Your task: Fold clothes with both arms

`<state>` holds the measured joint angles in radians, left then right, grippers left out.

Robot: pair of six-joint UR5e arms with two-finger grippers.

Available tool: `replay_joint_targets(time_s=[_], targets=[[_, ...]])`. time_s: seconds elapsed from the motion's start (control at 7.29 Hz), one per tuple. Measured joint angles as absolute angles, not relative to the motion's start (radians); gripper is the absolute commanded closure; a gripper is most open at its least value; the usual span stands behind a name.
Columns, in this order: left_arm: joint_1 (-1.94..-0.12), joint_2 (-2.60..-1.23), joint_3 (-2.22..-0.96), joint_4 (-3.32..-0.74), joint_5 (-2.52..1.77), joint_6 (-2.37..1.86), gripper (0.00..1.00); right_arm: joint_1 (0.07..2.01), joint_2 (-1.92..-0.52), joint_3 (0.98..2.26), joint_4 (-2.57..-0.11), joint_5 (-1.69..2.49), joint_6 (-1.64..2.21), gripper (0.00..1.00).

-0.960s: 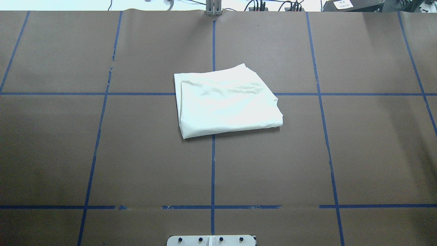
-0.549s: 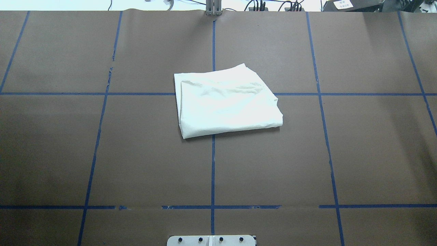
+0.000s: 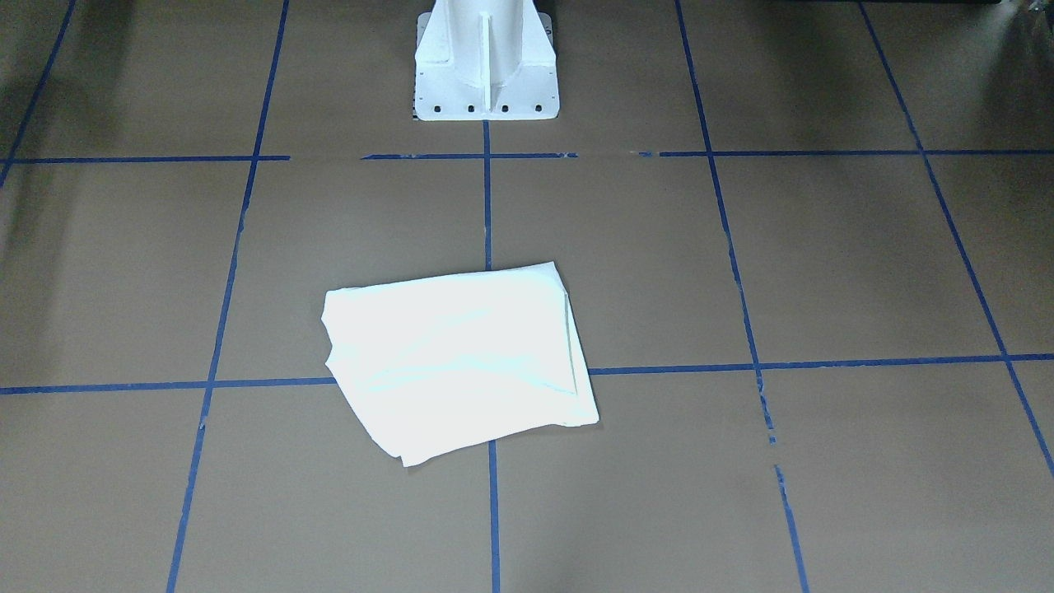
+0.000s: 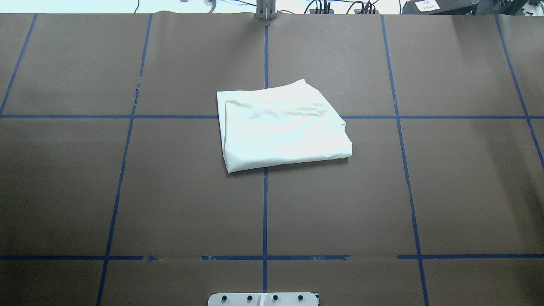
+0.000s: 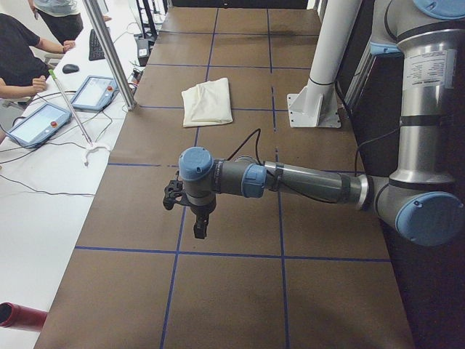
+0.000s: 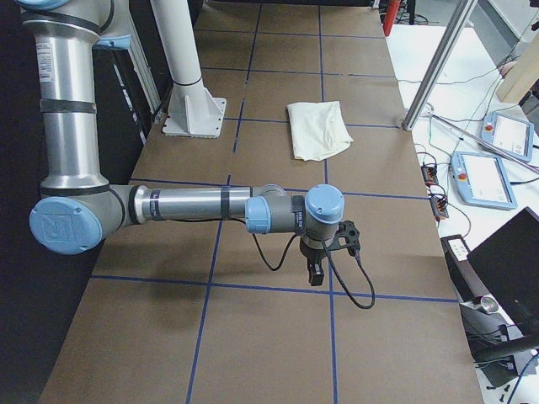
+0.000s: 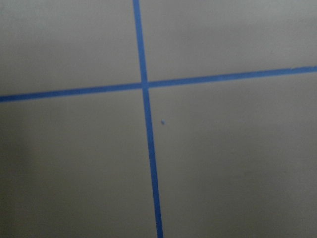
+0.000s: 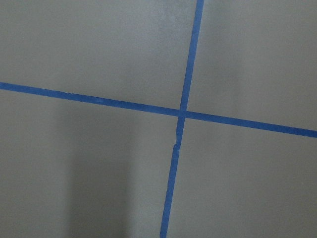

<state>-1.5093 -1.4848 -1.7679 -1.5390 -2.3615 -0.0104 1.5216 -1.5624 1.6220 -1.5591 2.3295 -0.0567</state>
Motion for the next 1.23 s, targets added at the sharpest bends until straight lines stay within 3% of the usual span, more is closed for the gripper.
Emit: replay_joint_targets(time_s=[1.23], targets=[[-1.513,-1.496,-1.81,-1.548,-2.385,-0.009,0.0,1.52,-1.567,1.623,-1.554,2.33,-0.056,0.0]])
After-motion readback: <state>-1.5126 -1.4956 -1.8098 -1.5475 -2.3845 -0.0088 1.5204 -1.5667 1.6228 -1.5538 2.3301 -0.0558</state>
